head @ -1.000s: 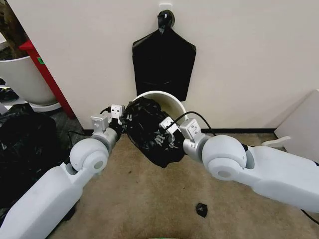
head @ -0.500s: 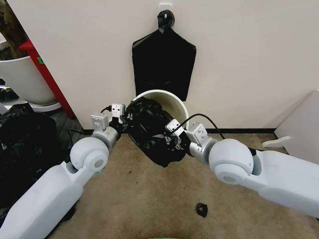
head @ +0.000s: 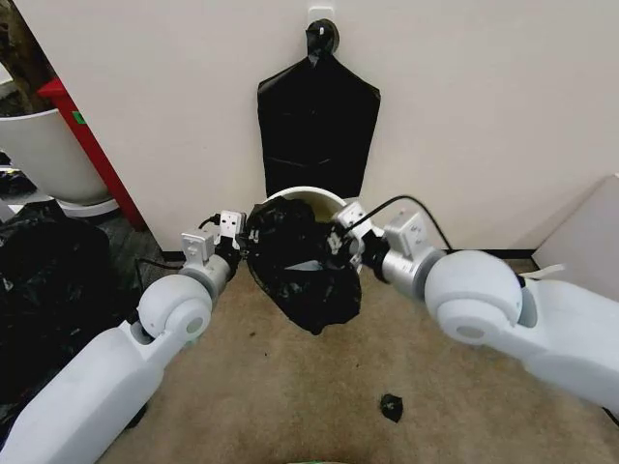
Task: Place the garbage bag over the trash bin.
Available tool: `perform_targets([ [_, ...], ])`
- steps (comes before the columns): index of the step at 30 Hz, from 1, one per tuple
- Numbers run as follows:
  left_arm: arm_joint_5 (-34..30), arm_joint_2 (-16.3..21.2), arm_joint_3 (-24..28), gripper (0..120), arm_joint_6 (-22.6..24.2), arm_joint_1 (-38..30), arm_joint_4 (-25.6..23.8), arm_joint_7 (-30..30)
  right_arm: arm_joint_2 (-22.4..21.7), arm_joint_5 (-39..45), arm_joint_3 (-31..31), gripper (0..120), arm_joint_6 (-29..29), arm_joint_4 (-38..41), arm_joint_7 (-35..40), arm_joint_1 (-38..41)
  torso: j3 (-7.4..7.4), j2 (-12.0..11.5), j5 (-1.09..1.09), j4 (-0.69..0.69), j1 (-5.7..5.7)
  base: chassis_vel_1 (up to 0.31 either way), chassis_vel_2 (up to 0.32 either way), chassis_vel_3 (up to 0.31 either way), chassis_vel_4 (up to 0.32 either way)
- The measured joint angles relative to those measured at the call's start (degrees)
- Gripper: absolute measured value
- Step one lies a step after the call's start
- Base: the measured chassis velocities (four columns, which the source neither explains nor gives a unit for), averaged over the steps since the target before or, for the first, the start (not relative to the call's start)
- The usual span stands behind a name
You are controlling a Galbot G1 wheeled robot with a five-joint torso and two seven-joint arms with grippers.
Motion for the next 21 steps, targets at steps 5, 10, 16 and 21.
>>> perform_targets([
  [5, 0.2, -0.2, 0.5, 1, -0.1, -0.6, 0.5, 0.0, 0.0, 9.1, 3.6, 10, 0.4, 3.7, 2.6, -0.1, 0.0, 0.0, -0.01, 0.01, 0.0, 0.0, 0.0, 0.0, 0.0],
  [10, 0.2, -0.5, 0.9, 1, -0.1, -0.9, 0.5, -0.2, -1.0, 10.7, 4.9, 26, 0.4, 4.5, 2.5, -2.6, 0.0, 0.0, 0.0, -0.01, 0.0, 0.0, 0.0, 0.0, 0.0],
  [16, 0.1, -0.6, 1.1, 1, 0.0, -1.0, 0.0, -0.4, 0.0, 10.2, 4.2, 50, 0.6, 3.4, 3.4, -4.6, 0.0, 0.0, 0.0, 0.0, 0.0, 0.0, 0.0, 0.0, 0.0],
  [21, 0.0, -0.4, 1.1, 1, 0.0, -0.8, -0.9, -0.6, 1.2, 7.2, 2.5, 66, 0.6, 1.6, 3.6, -4.6, 0.0, 0.0, 0.0, 0.01, 0.0, 0.0, 0.0, 0.0, 0.0],
])
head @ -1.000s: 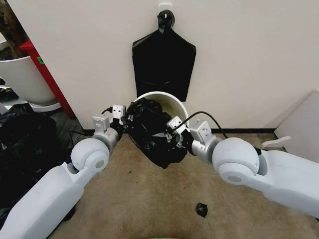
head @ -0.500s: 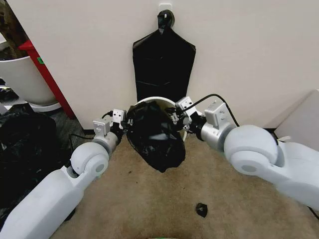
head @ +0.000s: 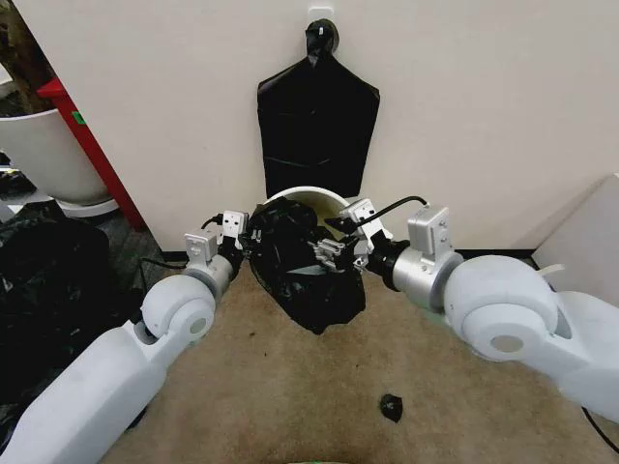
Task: Place the garbage bag over the trash bin.
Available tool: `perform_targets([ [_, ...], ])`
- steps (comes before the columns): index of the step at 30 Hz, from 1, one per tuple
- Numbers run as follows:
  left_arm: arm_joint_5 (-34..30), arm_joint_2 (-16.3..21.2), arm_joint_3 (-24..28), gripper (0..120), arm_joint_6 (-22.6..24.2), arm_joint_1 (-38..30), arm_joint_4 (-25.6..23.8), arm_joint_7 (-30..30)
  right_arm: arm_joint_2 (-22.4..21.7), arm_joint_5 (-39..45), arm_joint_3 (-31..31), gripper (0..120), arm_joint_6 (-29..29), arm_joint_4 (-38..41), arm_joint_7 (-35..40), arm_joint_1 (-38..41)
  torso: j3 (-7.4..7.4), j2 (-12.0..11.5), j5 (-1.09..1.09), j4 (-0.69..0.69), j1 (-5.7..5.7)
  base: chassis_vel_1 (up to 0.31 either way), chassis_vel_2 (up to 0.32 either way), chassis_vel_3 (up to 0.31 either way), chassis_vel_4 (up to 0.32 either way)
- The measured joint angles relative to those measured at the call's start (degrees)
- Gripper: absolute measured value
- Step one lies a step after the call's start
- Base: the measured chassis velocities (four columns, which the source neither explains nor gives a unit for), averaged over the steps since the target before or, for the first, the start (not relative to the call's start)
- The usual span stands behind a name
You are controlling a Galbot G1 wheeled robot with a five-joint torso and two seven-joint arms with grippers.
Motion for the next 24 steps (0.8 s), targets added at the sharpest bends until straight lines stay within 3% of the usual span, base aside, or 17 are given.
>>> perform_targets([
  [3, 0.0, 0.1, -0.1, 1, 0.0, 0.2, -0.3, 0.0, 0.2, -1.2, -0.4, 63, 0.0, -0.8, -0.4, -0.2, 0.0, 0.0, 0.0, 0.0, 0.0, 0.0, 0.0, 0.0, 0.0],
  [20, 1.2, 1.1, -1.4, 1, -0.8, 2.8, -2.2, 1.9, -1.5, -1.6, 2.1, 0, 1.6, -2.5, 0.4, -2.5, 0.0, 0.0, 0.0, -0.01, 0.0, 0.0, 0.0, 0.0, 0.0],
  [24, 2.8, 1.4, -1.7, 1, -1.6, 3.5, -2.1, 3.3, -2.4, -1.3, 4.2, 0, 1.8, -2.0, 0.5, -3.8, 0.0, 0.0, 0.0, -0.01, 0.0, 0.0, 0.0, 0.0, 0.0],
])
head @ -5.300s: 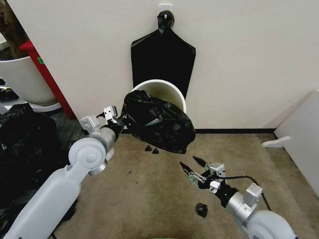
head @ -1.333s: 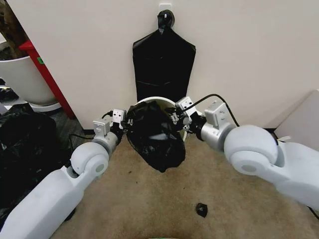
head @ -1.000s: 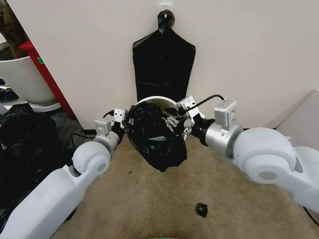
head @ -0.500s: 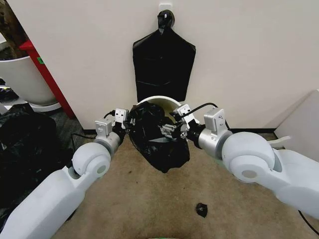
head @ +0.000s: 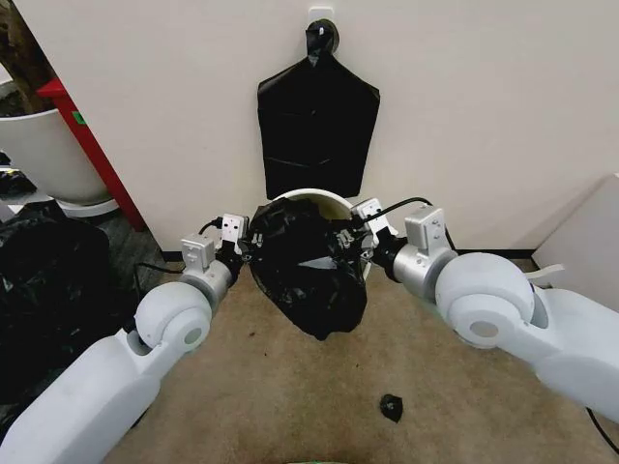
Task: Place the garbage bag over the trash bin.
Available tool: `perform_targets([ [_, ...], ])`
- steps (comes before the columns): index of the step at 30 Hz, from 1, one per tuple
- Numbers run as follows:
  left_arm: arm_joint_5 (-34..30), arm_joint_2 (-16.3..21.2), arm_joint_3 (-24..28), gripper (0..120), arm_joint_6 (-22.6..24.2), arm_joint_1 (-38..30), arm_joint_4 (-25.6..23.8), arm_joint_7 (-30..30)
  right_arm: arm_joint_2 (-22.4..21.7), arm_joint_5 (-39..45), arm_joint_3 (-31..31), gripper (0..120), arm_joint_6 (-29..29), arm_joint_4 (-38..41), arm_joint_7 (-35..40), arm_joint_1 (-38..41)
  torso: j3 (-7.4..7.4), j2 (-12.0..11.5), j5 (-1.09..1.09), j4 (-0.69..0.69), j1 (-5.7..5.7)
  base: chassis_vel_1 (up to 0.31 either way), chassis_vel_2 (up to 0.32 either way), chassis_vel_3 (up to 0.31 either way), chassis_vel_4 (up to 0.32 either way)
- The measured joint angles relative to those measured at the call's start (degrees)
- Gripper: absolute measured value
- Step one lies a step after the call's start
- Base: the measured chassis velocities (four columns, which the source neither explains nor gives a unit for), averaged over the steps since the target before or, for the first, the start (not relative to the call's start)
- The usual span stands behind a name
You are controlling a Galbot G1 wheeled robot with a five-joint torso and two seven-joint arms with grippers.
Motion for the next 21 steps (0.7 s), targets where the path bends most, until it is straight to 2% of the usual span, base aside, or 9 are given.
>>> perform_targets([
  [10, 3.7, 0.5, -0.6, 1, -2.8, 2.3, 0.0, 5.1, -3.5, 0.1, 7.1, 0, 0.3, -0.2, -1.4, -5.9, 0.0, 0.0, 0.01, -0.01, 0.0, 0.0, 0.0, 0.0, 0.0],
  [13, 6.8, 0.8, -1.2, 1, -4.7, 3.7, 0.1, 10.1, -5.1, 0.2, 9.0, 0, 0.4, -0.8, -2.8, -7.0, 0.0, 0.0, 0.01, 0.0, 0.0, 0.0, 0.0, 0.0, 0.0],
  [18, 8.5, 0.8, -1.2, 1, -5.2, 4.2, 0.0, 13.8, -6.2, -0.1, 10.7, 0, 0.8, -2.1, -4.4, -7.7, 0.0, 0.0, 0.01, 0.0, 0.0, 0.0, 0.0, 0.0, 0.0],
  [21, 9.3, 0.9, -1.1, 1, -5.4, 3.9, 0.2, 16.4, -8.1, -0.4, 12.5, 0, 0.9, -3.7, -8.1, -8.0, 0.0, 0.0, 0.01, 0.0, 0.0, 0.0, 0.0, 0.0, 0.0],
])
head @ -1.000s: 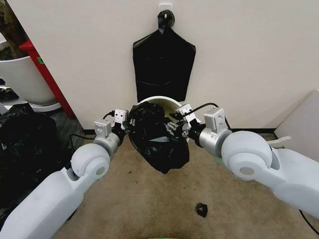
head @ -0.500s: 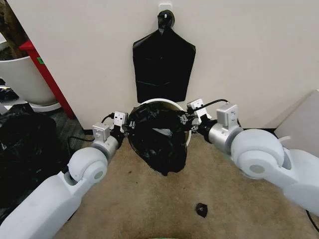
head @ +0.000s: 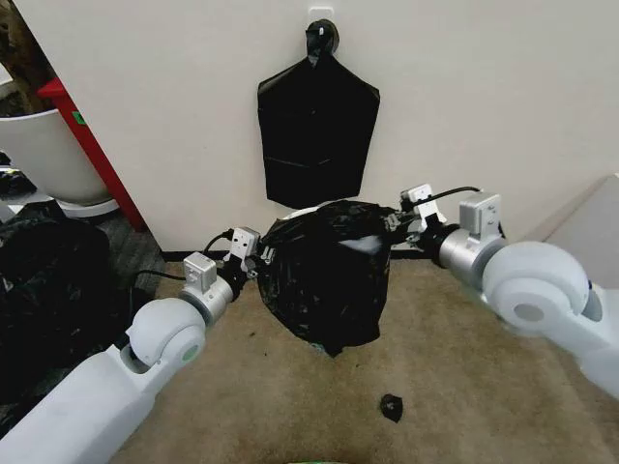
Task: Place the garbage bag over the trash bin.
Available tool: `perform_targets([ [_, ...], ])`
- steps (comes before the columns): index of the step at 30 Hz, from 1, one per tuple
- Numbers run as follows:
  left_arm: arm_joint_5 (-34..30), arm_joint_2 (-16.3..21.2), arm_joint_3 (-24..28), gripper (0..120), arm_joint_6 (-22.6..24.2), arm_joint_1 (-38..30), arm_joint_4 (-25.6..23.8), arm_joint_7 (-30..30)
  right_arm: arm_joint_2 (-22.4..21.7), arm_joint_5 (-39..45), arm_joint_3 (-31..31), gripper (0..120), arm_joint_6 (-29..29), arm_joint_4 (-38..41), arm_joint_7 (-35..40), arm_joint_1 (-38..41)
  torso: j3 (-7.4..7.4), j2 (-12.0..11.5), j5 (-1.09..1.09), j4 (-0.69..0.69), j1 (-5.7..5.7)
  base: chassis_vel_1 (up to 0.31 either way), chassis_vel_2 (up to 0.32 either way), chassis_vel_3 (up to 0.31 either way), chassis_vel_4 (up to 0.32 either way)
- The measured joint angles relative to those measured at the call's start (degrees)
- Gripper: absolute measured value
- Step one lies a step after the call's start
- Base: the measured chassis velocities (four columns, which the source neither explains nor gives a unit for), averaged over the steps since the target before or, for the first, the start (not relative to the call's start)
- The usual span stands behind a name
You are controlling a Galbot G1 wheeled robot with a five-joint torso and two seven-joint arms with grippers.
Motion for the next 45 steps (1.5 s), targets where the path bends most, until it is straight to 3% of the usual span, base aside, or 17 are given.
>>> perform_targets([
  [14, -0.6, -0.1, -0.2, 1, -2.5, -0.4, 0.5, 6.9, -3.1, -3.7, 0.3, 0, 2.5, -8.2, -16.4, -1.0, 0.0, 0.0, 0.0, 0.0, 0.0, 0.0, 0.0, 0.0, 0.0],
  [27, -3.6, -0.9, -0.5, 1, -6.1, 0.2, 1.3, 10.7, -3.2, -8.8, -3.7, 0, 6.5, -12.7, -23.9, -2.0, 0.0, 0.0, -0.01, 0.0, 0.0, 0.0, 0.0, 0.0, 0.0],
  [45, -17.4, -1.5, -1.0, 1, -6.4, 1.3, 1.4, 8.8, -2.0, -15.1, -6.9, 0, 14.3, -18.6, -29.4, -3.1, 0.0, 0.0, -0.01, 0.0, 0.0, 0.0, 0.0, 0.0, 0.0],
])
